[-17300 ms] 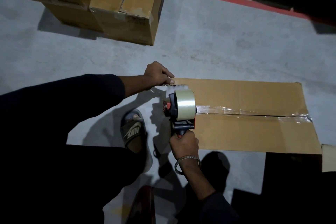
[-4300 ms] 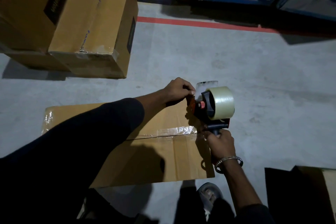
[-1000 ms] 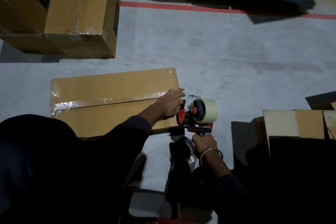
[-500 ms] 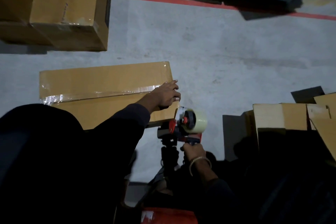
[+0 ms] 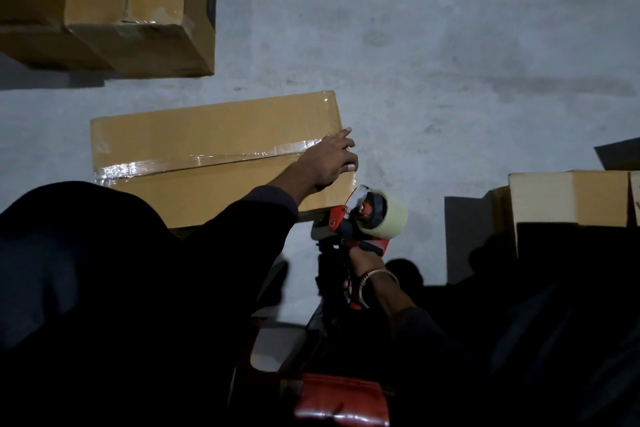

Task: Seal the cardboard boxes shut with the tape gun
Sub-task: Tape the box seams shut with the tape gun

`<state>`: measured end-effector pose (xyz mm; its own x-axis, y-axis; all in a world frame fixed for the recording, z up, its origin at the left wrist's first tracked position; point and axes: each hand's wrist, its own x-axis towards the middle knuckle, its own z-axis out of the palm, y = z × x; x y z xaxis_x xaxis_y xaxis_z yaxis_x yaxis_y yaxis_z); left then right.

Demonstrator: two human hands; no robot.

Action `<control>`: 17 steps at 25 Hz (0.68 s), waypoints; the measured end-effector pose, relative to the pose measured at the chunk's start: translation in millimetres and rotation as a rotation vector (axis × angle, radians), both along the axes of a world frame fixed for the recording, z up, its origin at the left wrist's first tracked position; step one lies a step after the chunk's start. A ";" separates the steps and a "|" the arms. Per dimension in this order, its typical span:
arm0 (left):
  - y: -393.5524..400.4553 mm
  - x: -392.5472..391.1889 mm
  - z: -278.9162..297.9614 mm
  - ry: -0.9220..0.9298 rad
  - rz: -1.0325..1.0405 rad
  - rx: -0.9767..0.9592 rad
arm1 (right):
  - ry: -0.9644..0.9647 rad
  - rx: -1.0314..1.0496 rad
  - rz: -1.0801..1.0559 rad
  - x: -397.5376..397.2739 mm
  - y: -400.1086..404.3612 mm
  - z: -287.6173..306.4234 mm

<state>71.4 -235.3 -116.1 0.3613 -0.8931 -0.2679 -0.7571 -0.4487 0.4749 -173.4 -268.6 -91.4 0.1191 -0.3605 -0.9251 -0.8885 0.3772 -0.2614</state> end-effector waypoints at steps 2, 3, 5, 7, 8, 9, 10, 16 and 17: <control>0.0 -0.6 1.8 -0.006 -0.005 0.006 | -0.020 0.070 -0.132 5.0 7.0 18.6; -0.6 0.8 3.8 -0.008 -0.008 0.009 | -0.028 0.090 -0.150 6.2 9.0 24.9; -1.5 0.8 7.7 -0.023 -0.009 0.030 | -0.022 0.117 -0.157 3.6 13.4 25.9; -0.9 -2.6 7.5 -0.027 -0.003 0.026 | -0.003 0.189 -0.209 3.9 13.8 16.8; 0.2 -4.4 6.0 -0.026 0.002 0.018 | 0.009 0.196 -0.216 6.1 14.0 17.5; -0.2 -6.6 5.3 -0.030 0.008 0.010 | 0.010 0.197 -0.214 8.3 14.2 23.5; -0.7 -8.0 5.5 -0.039 0.015 0.010 | -0.007 0.197 -0.227 7.6 13.1 20.1; -1.0 -12.5 13.9 -0.053 0.012 0.038 | -0.068 0.130 -0.318 8.5 10.8 19.8; -1.9 -11.8 15.8 -0.050 0.012 0.053 | -0.074 0.118 -0.320 9.3 12.4 18.8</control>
<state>59.6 -237.2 -100.4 0.3859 -0.8739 -0.2956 -0.7740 -0.4810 0.4118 -164.0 -256.2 -72.6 0.0858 -0.2815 -0.9557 -0.7005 0.6651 -0.2588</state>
